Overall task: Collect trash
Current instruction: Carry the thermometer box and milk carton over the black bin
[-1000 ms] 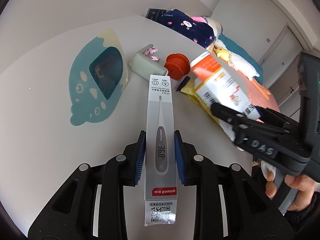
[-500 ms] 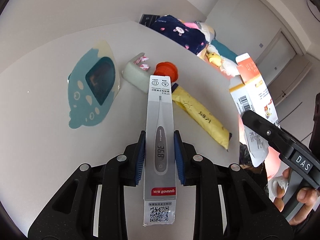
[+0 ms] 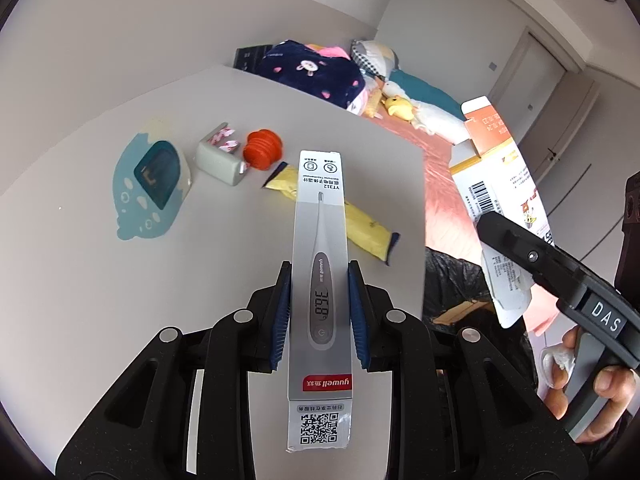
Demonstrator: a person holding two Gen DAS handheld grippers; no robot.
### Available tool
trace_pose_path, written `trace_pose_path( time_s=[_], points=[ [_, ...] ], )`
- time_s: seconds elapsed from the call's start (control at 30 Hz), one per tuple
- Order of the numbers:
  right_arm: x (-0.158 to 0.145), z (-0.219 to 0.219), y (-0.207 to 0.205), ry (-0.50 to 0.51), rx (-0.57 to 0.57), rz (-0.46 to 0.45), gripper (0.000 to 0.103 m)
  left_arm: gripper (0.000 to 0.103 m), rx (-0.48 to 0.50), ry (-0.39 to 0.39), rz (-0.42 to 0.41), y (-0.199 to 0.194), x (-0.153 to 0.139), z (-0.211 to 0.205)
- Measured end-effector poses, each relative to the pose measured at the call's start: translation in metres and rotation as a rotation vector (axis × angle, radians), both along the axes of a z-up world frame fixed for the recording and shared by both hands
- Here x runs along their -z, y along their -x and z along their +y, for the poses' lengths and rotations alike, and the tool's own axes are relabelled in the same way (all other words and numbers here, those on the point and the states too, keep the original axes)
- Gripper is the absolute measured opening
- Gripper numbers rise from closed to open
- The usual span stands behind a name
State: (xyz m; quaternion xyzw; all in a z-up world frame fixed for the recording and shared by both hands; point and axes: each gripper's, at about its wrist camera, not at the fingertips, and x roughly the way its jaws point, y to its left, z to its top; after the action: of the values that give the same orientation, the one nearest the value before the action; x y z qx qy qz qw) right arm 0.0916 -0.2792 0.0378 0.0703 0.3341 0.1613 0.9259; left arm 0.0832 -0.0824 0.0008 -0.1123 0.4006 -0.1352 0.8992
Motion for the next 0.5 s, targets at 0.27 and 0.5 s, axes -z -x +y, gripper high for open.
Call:
trace_pose_path(
  time_s=[0.27,0.5],
  points=[
    [-0.006,-0.030,0.034,-0.012,0.053,-0.021,0.062,0.027,0.053,-0.014,-0.011,0.011,-0.007,-0.031],
    [-0.003,-0.058,0.057,-0.013,0.098,-0.022,0.062,0.027,0.121,-0.015,-0.005,0.031,-0.007,-0.064]
  ],
)
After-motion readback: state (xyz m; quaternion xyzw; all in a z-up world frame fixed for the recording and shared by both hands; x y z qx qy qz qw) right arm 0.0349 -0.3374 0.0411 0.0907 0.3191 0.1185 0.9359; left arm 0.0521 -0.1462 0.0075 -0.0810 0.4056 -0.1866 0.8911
